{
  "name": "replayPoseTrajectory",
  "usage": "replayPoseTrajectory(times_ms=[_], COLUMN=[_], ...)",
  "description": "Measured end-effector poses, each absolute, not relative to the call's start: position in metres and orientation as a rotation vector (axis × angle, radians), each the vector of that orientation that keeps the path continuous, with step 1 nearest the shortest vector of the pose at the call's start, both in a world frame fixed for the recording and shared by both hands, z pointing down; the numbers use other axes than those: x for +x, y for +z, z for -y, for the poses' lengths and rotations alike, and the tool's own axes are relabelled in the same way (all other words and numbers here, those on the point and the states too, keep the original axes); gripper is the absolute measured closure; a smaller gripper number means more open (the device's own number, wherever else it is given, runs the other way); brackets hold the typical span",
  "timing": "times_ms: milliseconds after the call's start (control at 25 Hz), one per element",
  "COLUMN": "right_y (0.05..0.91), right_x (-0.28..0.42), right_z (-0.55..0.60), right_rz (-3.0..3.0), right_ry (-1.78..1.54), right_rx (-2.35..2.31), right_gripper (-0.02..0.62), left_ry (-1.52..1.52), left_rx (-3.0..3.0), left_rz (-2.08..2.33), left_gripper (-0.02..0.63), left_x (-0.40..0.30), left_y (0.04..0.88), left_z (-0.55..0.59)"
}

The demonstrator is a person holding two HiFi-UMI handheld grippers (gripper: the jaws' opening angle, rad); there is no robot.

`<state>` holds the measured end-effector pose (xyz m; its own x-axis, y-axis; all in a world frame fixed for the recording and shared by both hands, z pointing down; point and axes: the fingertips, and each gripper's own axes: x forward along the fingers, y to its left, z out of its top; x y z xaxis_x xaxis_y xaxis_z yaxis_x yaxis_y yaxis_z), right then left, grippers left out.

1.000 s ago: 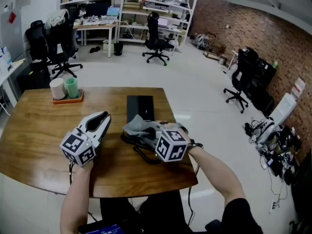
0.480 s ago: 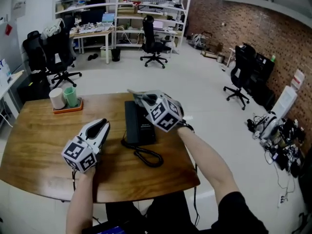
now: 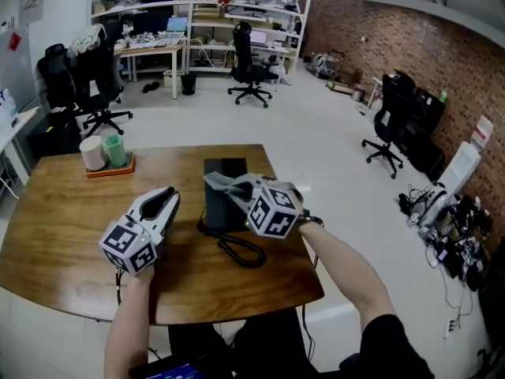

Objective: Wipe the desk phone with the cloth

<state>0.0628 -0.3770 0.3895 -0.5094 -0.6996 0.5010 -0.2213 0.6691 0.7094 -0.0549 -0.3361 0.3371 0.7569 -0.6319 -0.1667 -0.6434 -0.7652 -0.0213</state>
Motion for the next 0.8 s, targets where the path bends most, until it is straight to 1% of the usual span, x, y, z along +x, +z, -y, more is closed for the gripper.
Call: replayPoseTrajectory(times_ms=[240,360,440,520,640,720,800], right_y=[0.433,0.43,0.404,0.37,0.34,0.34,0.347], right_x=[0.068,0.073,0.076,0.08,0.092,0.099,0.1], right_z=[0.288,0.278,0.309,0.359,0.428,0.458,0.469], right_rz=[1.996,1.991,2.041,2.096,2.134,2.111,2.073], right_ry=[-0.759,-0.752,-0.759,-0.757,-0.685,-0.64,-0.625], right_rx=[0.348,0.275,0.436,0.691,1.014,1.11,1.106], right_gripper=[0.569,0.569,0.569,0.569,0.569,0.569,0.569], left_ry=[0.221,0.222,0.222,0.225,0.23,0.236,0.241], left_rx=[-2.876,-2.878,-2.877,-2.875,-2.879,-2.879,-2.876], left_rz=[-1.04,-1.037,-1.039,-1.042,-1.046,-1.05,-1.054], left_gripper=[0.565,0.565,0.565,0.565,0.565,0.565,0.565], left_x=[-0.054,-0.053,-0.054,-0.056,-0.058,-0.057,-0.056], left_y=[0.335,0.336,0.337,0.339,0.343,0.342,0.34], left_z=[0.333,0.333,0.334,0.337,0.34,0.339,0.337])
